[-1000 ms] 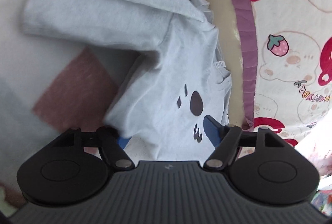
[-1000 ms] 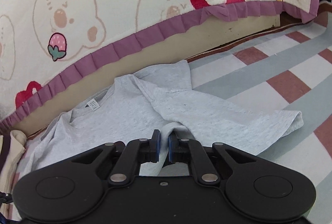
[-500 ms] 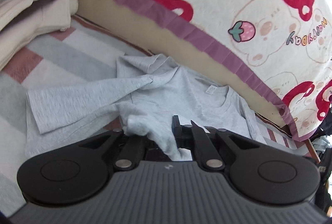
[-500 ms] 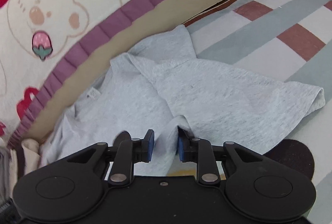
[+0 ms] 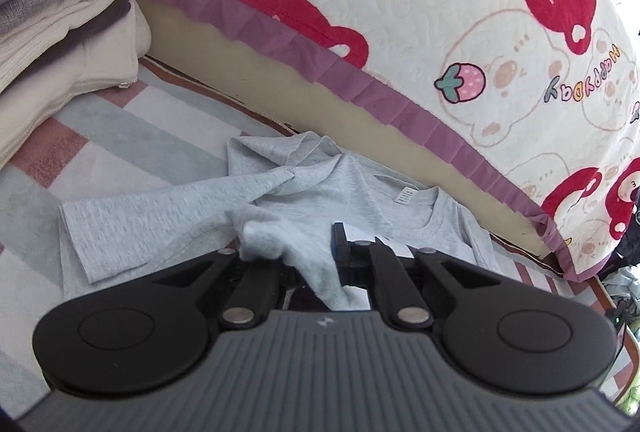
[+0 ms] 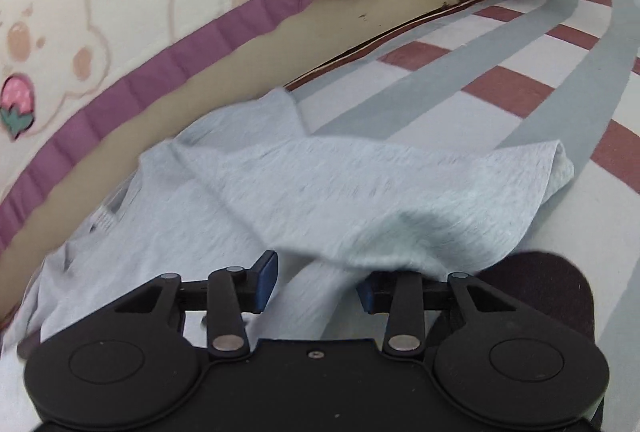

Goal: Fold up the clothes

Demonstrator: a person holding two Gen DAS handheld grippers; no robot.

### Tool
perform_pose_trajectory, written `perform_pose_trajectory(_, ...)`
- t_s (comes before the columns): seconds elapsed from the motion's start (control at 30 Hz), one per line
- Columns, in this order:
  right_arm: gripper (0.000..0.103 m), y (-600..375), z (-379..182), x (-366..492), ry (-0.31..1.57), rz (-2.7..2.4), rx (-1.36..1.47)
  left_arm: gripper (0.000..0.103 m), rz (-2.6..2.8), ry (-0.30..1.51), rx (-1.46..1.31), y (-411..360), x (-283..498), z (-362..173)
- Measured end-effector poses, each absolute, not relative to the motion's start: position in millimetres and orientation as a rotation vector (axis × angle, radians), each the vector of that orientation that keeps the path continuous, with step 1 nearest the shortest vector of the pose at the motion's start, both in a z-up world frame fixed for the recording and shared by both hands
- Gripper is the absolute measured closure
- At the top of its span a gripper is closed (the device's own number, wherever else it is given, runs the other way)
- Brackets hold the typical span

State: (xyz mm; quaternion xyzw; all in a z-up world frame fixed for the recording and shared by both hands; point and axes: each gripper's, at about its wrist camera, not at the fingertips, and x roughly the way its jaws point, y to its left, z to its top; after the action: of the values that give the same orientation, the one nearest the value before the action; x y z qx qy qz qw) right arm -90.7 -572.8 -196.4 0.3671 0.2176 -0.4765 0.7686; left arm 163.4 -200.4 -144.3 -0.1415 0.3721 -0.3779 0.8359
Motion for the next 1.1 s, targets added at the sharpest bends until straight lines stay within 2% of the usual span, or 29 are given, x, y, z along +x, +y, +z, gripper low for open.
perform_pose_trajectory(0.07,0.095,-582,-184,-92,0.468,-1.038,0.728,0.100,-0.810,0.807,-0.319,-199,165,-147)
perform_pose_trajectory(0.2,0.095,-542,-116,-107,0.389,-0.958,0.423,0.100,-0.793,0.804,-0.328,-178,149,-134)
perform_pose_trajectory(0.33,0.095,-513,-101,-151,0.443,-0.931,0.378,0.100,-0.783,0.827,-0.405,-146,113,-112)
perform_pose_trajectory(0.4,0.086,-516,-125,-170,0.531,-0.910,0.476,0.100,-0.756,0.884,-0.422,-136,95,-118)
perform_pose_trajectory(0.5,0.078,-523,-168,-197,0.616,-0.895,0.650,0.100,-0.683,1.033,-0.401,-135,85,-149)
perform_pose_trajectory(0.57,0.078,-524,-186,-208,0.629,-0.909,0.700,0.100,-0.639,1.112,-0.391,-134,87,-167)
perform_pose_trajectory(0.63,0.075,-527,-190,-212,0.619,-0.929,0.677,0.100,-0.633,1.115,-0.404,-132,89,-169)
perform_pose_trajectory(0.7,0.067,-534,-187,-214,0.591,-0.964,0.629,0.100,-0.637,1.092,-0.390,-133,90,-164)
perform_pose_trajectory(0.83,0.067,-564,-180,-226,0.554,-0.979,0.661,0.099,-0.635,1.096,-0.353,-138,91,-164)
perform_pose_trajectory(1.0,0.067,-611,-177,-222,0.727,-0.991,0.766,0.098,-0.615,1.143,-0.343,-140,92,-173)
perform_pose_trajectory(1.1,0.065,-644,-163,-215,0.730,-0.978,0.741,0.098,-0.612,1.145,-0.333,-140,91,-173)
